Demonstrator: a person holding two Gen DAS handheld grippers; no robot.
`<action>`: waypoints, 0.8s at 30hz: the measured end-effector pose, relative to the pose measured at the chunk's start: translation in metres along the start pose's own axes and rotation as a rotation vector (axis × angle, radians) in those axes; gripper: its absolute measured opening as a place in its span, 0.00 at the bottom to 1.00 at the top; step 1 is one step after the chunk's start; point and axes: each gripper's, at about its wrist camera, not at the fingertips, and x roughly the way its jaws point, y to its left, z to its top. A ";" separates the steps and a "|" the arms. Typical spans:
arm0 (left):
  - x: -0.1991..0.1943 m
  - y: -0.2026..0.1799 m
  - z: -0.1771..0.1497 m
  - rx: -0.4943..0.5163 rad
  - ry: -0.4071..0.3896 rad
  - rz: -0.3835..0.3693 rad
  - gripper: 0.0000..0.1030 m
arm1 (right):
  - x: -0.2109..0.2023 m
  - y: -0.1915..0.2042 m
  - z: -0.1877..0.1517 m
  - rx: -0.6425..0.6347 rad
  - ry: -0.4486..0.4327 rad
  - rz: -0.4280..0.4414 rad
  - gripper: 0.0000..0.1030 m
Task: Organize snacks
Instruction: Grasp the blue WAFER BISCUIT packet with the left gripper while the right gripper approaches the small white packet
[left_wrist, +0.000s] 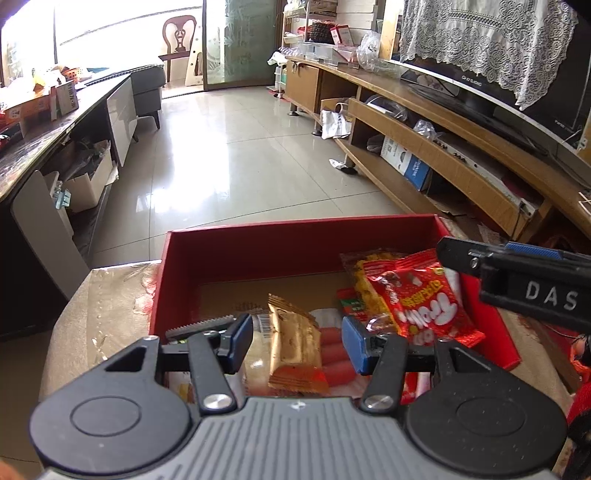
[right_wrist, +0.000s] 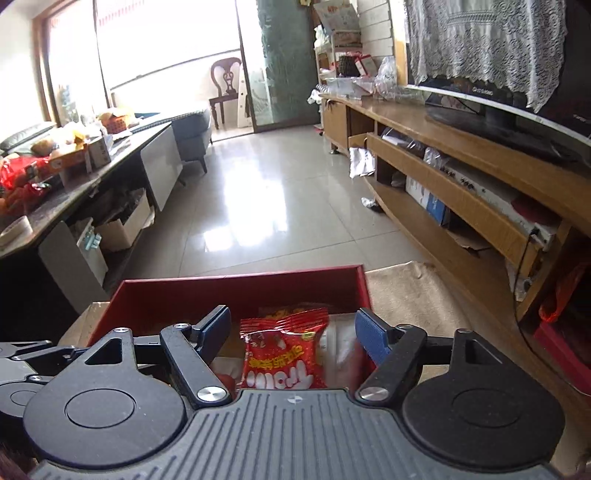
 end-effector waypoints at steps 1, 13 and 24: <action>-0.004 -0.003 -0.001 0.001 0.001 -0.011 0.47 | -0.005 -0.004 0.001 0.006 -0.004 -0.006 0.77; -0.032 -0.073 -0.051 0.101 0.104 -0.202 0.48 | -0.067 -0.050 -0.031 -0.029 0.047 -0.158 0.77; 0.010 -0.184 -0.076 0.401 0.222 -0.502 0.48 | -0.120 -0.121 -0.071 0.072 0.092 -0.196 0.77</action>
